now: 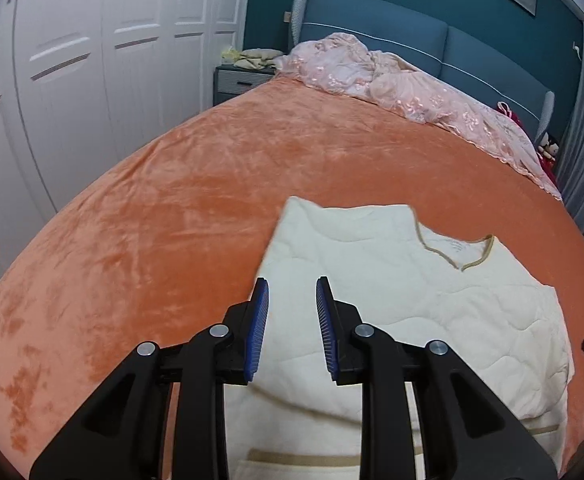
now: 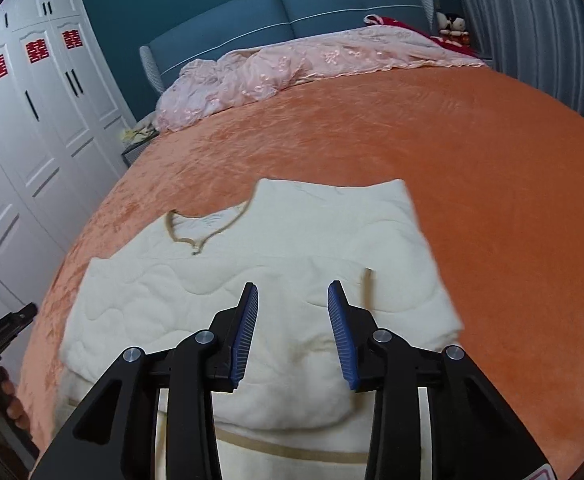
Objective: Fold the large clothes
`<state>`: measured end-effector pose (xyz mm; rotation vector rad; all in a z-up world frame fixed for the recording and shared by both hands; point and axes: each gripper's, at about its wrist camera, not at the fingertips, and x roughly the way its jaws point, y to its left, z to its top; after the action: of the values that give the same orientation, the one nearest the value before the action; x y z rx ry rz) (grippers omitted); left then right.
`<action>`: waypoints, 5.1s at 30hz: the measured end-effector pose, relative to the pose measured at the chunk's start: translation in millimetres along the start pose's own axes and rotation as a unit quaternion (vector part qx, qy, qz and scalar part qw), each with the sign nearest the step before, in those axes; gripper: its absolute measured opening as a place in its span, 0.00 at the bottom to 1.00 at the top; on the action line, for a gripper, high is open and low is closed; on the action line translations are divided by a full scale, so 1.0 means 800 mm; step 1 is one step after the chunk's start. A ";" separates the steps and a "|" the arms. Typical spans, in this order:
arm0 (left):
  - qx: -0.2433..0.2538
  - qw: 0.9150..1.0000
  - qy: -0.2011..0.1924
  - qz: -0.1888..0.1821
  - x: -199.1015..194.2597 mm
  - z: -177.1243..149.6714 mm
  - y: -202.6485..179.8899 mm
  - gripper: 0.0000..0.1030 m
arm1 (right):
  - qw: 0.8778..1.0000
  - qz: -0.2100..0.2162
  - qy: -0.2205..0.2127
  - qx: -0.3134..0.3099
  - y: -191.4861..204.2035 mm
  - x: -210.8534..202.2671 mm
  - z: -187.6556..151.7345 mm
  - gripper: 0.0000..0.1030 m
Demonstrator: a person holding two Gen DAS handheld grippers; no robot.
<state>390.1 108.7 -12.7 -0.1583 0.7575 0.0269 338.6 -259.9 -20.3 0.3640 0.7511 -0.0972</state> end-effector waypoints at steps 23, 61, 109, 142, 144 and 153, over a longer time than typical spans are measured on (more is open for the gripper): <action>0.053 0.998 0.015 0.010 0.118 -0.078 -0.063 0.25 | 0.998 -0.016 0.038 -0.057 0.010 0.126 -0.049 0.21; -0.060 0.998 0.027 -0.026 0.240 0.040 0.006 0.49 | 0.985 0.124 0.112 -0.040 0.190 0.349 0.054 0.00; 0.072 0.989 0.054 -0.116 0.217 0.007 -0.272 0.44 | 0.996 -0.060 0.035 0.051 -0.097 0.234 0.096 0.00; 0.114 0.992 0.051 -0.028 0.268 0.009 -0.182 0.49 | 0.996 0.009 0.069 -0.053 0.064 0.298 0.052 0.00; 0.121 0.991 0.061 -0.010 0.260 0.012 -0.184 0.51 | 0.996 -0.017 0.067 -0.048 0.063 0.286 0.057 0.00; 0.046 0.996 0.074 -0.034 0.042 -0.024 0.000 0.79 | 0.999 -0.028 0.024 0.022 -0.089 -0.026 -0.031 0.57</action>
<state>401.6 104.5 -49.3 -0.0988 0.8988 -0.0848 292.2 -318.2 -43.4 0.3872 0.8083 -0.1590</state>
